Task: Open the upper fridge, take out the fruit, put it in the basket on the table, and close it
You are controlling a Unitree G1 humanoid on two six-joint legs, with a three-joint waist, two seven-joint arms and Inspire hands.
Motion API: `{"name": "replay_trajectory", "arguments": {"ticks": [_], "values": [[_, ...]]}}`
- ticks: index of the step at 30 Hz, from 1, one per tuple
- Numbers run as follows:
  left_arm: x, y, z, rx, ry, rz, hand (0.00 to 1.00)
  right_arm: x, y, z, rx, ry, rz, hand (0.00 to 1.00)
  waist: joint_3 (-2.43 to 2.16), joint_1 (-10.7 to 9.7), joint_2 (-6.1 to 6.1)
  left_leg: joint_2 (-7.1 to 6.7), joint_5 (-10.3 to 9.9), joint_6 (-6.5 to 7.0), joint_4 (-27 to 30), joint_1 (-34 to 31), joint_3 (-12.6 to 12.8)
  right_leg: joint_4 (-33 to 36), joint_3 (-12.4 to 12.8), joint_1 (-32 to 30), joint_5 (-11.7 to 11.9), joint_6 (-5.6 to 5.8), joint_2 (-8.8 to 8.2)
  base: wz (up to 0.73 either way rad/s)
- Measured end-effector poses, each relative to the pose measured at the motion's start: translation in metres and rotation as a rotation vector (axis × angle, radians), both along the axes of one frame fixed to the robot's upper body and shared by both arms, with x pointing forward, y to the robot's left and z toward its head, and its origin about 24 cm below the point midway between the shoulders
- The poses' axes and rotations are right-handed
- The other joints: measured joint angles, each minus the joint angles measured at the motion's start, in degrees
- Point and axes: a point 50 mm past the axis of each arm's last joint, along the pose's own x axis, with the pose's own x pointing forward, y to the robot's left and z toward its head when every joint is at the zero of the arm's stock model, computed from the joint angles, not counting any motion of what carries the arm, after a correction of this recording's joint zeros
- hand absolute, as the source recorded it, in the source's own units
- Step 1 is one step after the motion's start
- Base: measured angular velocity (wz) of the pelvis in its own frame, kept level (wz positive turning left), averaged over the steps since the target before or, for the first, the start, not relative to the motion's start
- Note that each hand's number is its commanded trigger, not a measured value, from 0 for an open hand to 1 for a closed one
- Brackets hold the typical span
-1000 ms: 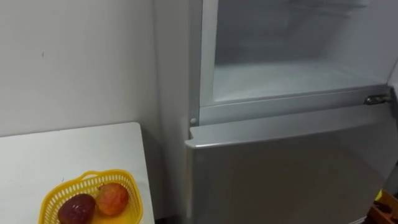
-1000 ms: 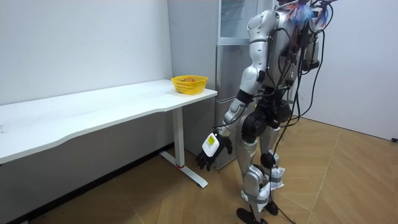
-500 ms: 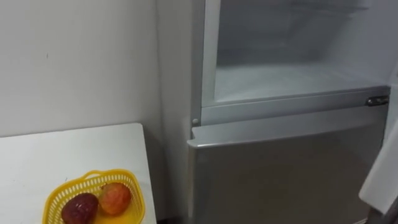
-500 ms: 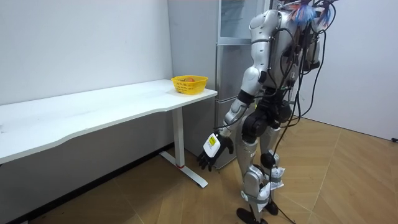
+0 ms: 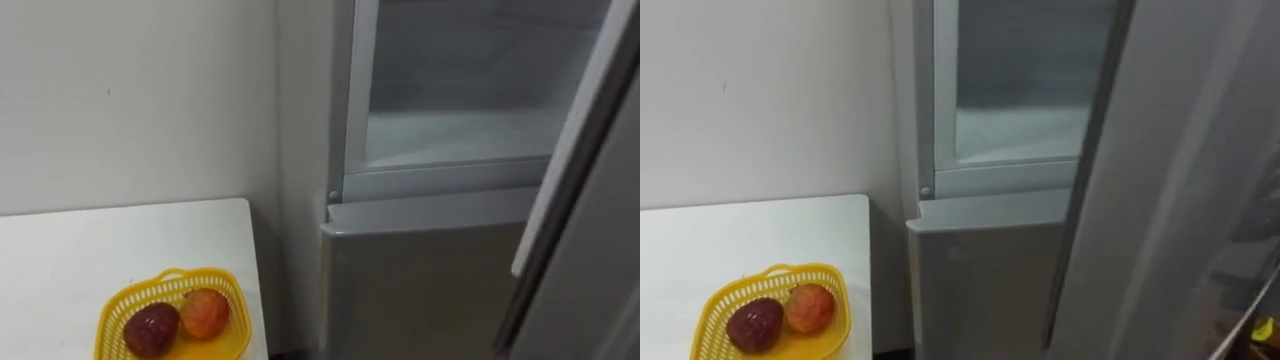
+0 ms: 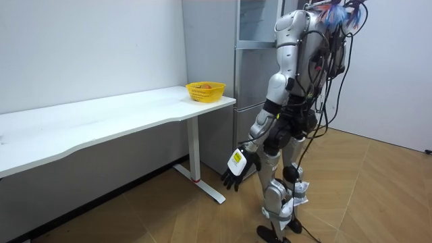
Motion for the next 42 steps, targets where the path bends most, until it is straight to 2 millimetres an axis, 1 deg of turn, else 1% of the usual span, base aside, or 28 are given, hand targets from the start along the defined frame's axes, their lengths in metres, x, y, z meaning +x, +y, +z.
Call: {"name": "replay_trajectory", "arguments": {"ticks": [4,7,8,11,15,18,21,25,29,30,34,36,38,40,42], "values": [[0.000,-0.003,-0.001,-0.006,0.008,-0.020,0.00,0.007,0.009,-0.002,-0.021,0.014,0.076,0.00,0.02,0.8,-0.03,0.04,0.0,0.00,0.0,0.0,0.0,0.0,-0.1,0.0,0.0,-0.04,0.01,0.00],[-0.001,-0.004,-0.002,-0.009,0.016,-0.017,0.00,0.012,0.016,-0.003,-0.038,0.018,0.135,0.00,0.11,1.4,-0.15,0.05,0.0,-0.01,0.0,0.0,-0.1,0.0,-0.4,0.5,0.0,-0.05,-0.04,0.00],[-0.001,-0.004,-0.002,-0.009,0.015,-0.018,0.00,0.013,0.019,-0.004,-0.043,0.022,0.154,0.00,0.18,2.0,-0.24,0.04,0.0,-0.01,0.1,0.0,-0.1,-0.1,-0.5,0.5,0.0,-0.05,-0.07,0.00],[-0.002,-0.004,-0.002,-0.010,0.020,-0.013,0.00,0.016,0.022,-0.006,-0.048,0.029,0.175,0.00,0.31,2.3,-0.47,-0.02,0.0,0.00,0.1,-0.1,-0.1,-0.2,-0.7,0.5,0.0,-0.04,-0.18,0.03],[-0.004,-0.005,-0.002,-0.022,0.030,-0.014,0.00,0.020,0.033,-0.009,-0.095,0.055,0.232,0.00,0.27,2.4,-0.45,-0.03,0.0,0.00,0.1,-0.1,-0.1,-0.1,-0.8,0.5,0.0,-0.03,-0.22,0.00],[-0.004,-0.005,-0.003,-0.030,0.034,-0.014,0.00,0.022,0.034,-0.010,-0.106,0.066,0.258,0.00,0.23,3.0,-0.47,-0.03,0.0,0.00,0.1,-0.1,-0.1,-0.1,-0.9,0.5,0.0,-0.03,-0.24,0.00],[-0.006,-0.005,-0.003,-0.031,0.039,-0.013,0.00,0.022,0.034,-0.010,-0.115,0.073,0.254,0.00,0.15,3.4,-0.54,-0.05,0.0,0.00,0.1,-0.1,-0.2,-0.1,-1.0,0.5,0.0,-0.03,-0.24,0.00],[-0.007,-0.005,-0.003,-0.030,0.046,-0.010,0.00,0.022,0.034,-0.010,-0.135,0.085,0.245,0.00,0.10,3.3,-0.55,-0.05,0.0,0.00,0.0,-0.1,-0.3,-0.2,-1.0,0.4,0.0,-0.03,-0.27,0.00],[-0.007,-0.004,-0.003,-0.025,0.044,-0.009,0.00,0.022,0.034,-0.011,-0.132,0.088,0.246,0.00,0.00,2.7,-0.56,-0.06,0.0,0.01,0.0,-0.2,-0.5,-0.3,-1.1,0.6,0.0,-0.03,-0.30,0.01],[-0.006,-0.004,-0.003,-0.022,0.043,-0.009,0.00,0.022,0.034,-0.011,-0.131,0.088,0.246,0.00,-0.03,2.3,-0.57,-0.10,0.0,0.01,0.1,-0.3,-0.6,-0.4,-1.3,0.6,0.0,-0.02,-0.34,0.06],[-0.006,-0.004,-0.002,-0.017,0.042,-0.008,0.00,0.022,0.031,-0.011,-0.099,0.080,0.242,0.00,0.00,1.6,-0.31,-0.18,0.0,0.02,0.2,-0.2,-1.5,-1.1,-2.1,1.5,0.2,0.09,-0.39,0.11],[-0.003,-0.003,-0.002,-0.016,0.034,-0.007,0.00,0.020,0.027,-0.011,-0.062,0.070,0.226,0.00,0.07,1.4,-0.14,-0.20,0.0,0.02,0.3,-0.1,-1.5,-1.3,-2.3,1.4,0.2,0.10,-0.45,0.07],[-0.001,-0.003,-0.002,-0.017,0.030,-0.009,0.00,0.019,0.022,-0.010,-0.047,0.064,0.208,0.00,-0.01,1.5,-0.05,-0.20,0.0,0.02,0.3,-0.1,-1.5,-1.3,-2.3,1.3,0.2,0.10,-0.44,0.00],[-0.002,-0.003,-0.002,-0.015,0.032,-0.009,0.00,0.017,0.017,-0.008,-0.050,0.063,0.165,0.00,-0.02,1.4,0.16,-0.19,0.0,0.01,0.3,-0.1,-1.5,-1.3,-2.3,1.4,0.2,0.10,-0.42,0.00],[-0.005,-0.002,-0.002,-0.013,0.038,-0.001,0.00,0.013,0.008,-0.006,-0.059,0.066,0.091,0.00,-0.11,1.3,0.26,-0.18,0.0,0.01,0.2,-0.1,-1.4,-1.3,-2.4,1.4,0.2,0.10,-0.40,0.00]]}}
